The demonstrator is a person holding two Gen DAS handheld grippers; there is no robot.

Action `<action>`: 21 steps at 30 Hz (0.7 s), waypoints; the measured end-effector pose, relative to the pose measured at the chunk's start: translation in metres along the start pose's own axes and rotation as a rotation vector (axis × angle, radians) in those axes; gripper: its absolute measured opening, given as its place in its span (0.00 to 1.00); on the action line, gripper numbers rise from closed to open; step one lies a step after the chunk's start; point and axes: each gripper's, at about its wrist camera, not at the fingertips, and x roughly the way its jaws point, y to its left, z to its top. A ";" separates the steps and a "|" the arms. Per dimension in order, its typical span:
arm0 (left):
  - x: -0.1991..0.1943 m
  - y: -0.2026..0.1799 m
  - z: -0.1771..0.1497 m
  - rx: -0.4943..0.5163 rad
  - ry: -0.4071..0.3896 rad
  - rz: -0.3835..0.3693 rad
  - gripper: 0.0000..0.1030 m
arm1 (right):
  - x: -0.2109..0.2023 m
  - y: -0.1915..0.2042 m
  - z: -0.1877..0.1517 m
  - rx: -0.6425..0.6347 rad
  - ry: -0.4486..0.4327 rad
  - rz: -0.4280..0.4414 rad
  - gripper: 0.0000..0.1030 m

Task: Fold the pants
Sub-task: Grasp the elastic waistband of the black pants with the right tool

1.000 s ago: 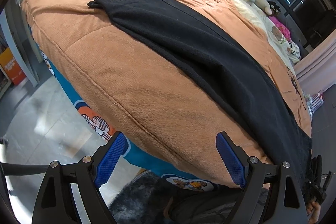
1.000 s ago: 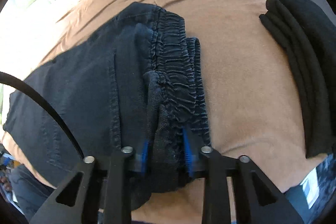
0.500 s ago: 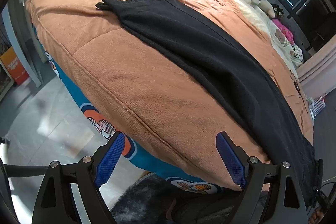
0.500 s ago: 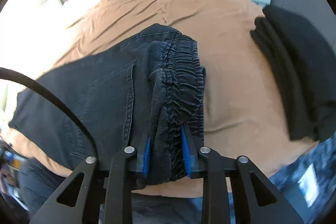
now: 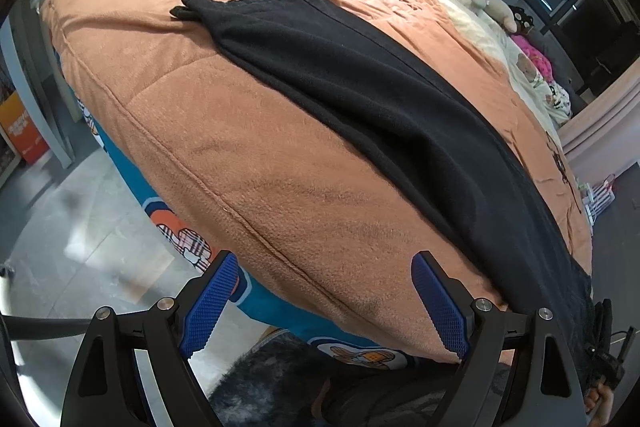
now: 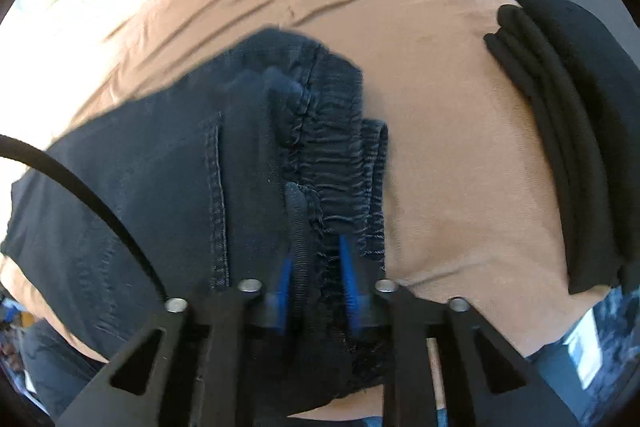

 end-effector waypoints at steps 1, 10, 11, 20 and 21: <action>0.000 0.000 0.001 0.002 -0.001 0.000 0.87 | -0.006 0.003 0.000 -0.006 -0.011 -0.011 0.06; -0.002 -0.002 0.015 0.012 -0.021 -0.007 0.87 | -0.056 0.025 -0.027 -0.074 -0.068 -0.090 0.04; -0.001 -0.002 0.017 0.012 -0.023 -0.010 0.87 | -0.054 0.027 -0.033 -0.078 -0.060 -0.104 0.04; 0.003 0.000 0.044 0.004 -0.046 -0.044 0.87 | -0.008 0.014 -0.045 -0.043 0.028 -0.146 0.15; 0.004 0.003 0.048 -0.005 -0.049 -0.047 0.87 | -0.010 0.010 -0.044 -0.039 0.023 -0.145 0.19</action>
